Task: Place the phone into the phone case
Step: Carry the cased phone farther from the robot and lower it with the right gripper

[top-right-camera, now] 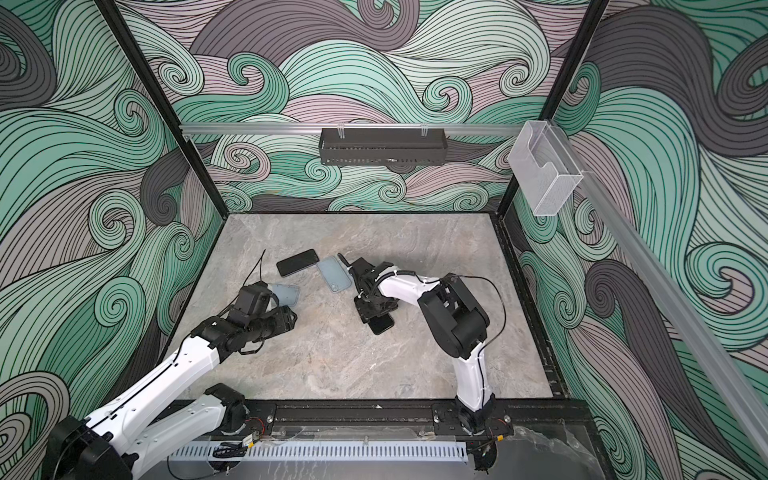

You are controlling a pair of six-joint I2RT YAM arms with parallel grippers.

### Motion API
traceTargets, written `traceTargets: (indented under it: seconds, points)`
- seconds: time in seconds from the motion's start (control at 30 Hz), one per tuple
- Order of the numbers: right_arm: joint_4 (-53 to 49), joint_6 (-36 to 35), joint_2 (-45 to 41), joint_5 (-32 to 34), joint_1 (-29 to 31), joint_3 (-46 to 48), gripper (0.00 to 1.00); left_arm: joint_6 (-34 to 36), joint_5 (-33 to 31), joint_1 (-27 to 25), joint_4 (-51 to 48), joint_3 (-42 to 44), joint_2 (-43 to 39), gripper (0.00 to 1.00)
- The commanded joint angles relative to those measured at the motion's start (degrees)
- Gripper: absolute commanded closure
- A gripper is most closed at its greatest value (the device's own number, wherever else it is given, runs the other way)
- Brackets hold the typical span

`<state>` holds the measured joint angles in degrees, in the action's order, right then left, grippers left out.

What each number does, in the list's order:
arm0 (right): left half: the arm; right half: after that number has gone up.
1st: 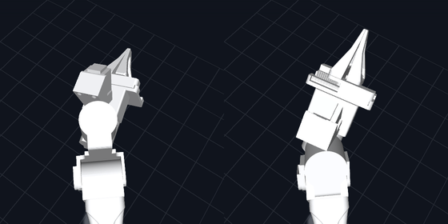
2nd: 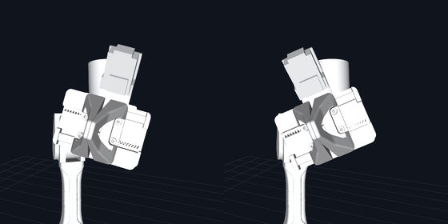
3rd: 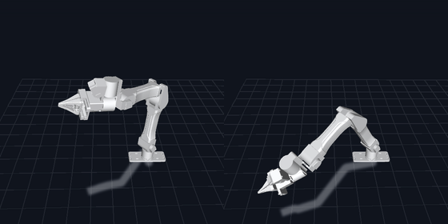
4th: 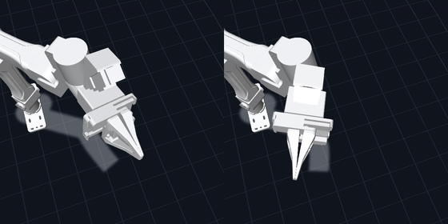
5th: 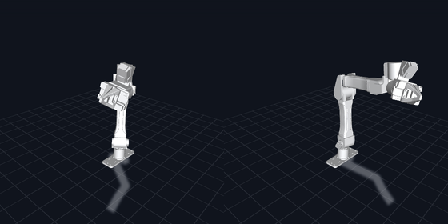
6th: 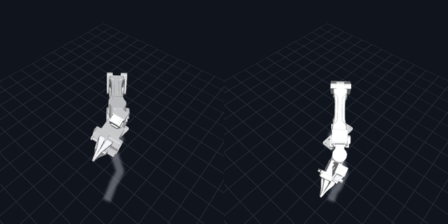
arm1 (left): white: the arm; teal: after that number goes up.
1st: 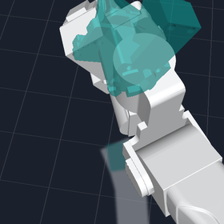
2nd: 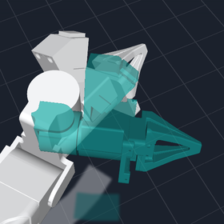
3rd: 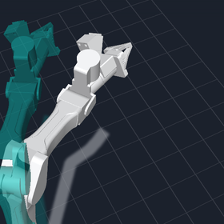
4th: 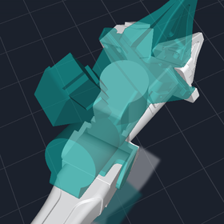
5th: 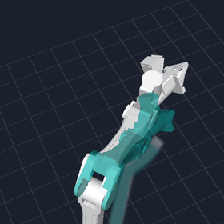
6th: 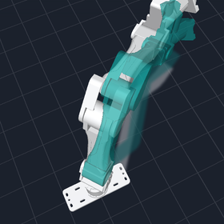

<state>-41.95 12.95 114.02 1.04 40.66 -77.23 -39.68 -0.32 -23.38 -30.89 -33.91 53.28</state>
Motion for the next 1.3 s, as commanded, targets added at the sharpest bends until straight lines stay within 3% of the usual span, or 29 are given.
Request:
traceTargets:
  seconds: [0.0,0.5,0.93,1.27]
  points:
    - [-0.07,2.26,1.2,1.79,-2.72,-0.73,0.79,0.37,1.75,0.44,0.99,-0.34,0.99,0.34]
    - [-1.7,-0.71,6.24,1.11,-15.29,-13.31,0.83,1.27,4.62,0.44,0.99,-1.9,3.87,0.34]
    - [-9.05,-3.1,19.63,0.03,-21.98,-36.37,0.83,1.54,5.76,0.44,0.39,-1.96,3.71,0.34]
    - [-14.05,-2.16,30.01,-1.69,-23.43,-54.47,0.82,1.45,7.43,0.44,1.3,-2.19,4.61,0.34]
